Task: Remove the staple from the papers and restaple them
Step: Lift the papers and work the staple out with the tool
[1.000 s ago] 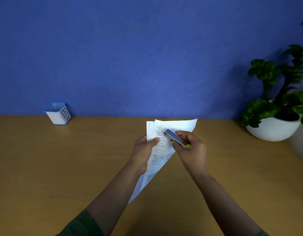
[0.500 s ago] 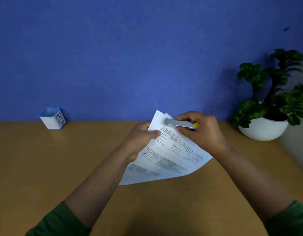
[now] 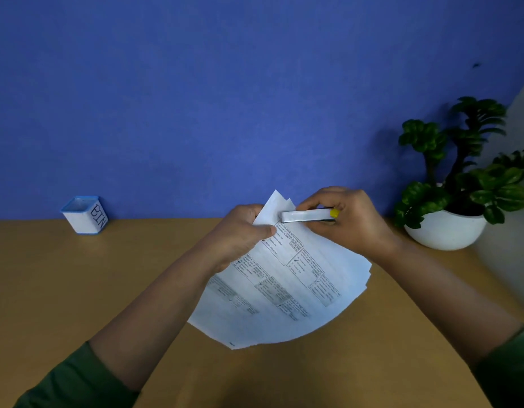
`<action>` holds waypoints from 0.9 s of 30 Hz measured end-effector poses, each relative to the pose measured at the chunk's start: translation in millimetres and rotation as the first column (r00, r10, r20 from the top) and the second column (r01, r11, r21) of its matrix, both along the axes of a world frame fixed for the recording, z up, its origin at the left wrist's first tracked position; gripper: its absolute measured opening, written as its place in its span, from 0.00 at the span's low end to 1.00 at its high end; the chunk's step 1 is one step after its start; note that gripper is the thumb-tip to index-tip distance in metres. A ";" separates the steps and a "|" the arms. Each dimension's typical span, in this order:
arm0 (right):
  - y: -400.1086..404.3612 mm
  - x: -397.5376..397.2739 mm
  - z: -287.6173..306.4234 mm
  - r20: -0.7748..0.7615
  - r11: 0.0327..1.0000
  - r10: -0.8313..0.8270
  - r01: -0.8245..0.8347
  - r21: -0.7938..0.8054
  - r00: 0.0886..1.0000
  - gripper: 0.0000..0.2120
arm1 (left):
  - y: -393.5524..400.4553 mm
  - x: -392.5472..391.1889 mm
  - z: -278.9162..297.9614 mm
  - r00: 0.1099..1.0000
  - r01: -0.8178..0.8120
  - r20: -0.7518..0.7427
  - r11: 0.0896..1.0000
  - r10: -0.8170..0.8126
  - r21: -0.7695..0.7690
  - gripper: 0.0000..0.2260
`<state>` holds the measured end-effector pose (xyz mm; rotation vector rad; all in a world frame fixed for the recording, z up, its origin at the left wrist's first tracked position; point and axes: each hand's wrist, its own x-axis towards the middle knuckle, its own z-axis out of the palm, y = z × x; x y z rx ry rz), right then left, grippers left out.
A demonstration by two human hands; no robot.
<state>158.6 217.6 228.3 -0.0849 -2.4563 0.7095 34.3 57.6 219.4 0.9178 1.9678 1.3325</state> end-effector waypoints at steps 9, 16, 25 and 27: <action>5.9 2.8 8.6 -0.013 0.942 0.034 -0.036 -0.333 0.999 0.14 | -4.5 -2.3 15.5 0.999 0.032 0.033 0.999 -0.033 0.030 0.06; -3.7 6.0 26.7 -0.078 0.930 0.047 -0.015 0.367 0.996 0.08 | -2.3 0.8 21.3 0.998 0.038 -0.049 0.999 -0.038 -0.005 0.06; -5.0 0.9 36.5 -0.085 0.905 0.150 -0.102 0.412 0.985 0.07 | -3.9 0.8 33.9 0.987 0.054 -0.153 0.998 -0.059 -0.037 0.05; -4.2 0.3 34.9 -0.104 0.975 0.139 -0.118 0.187 0.985 0.09 | -6.5 -1.5 37.5 0.988 0.062 -0.143 0.998 -0.065 -0.023 0.06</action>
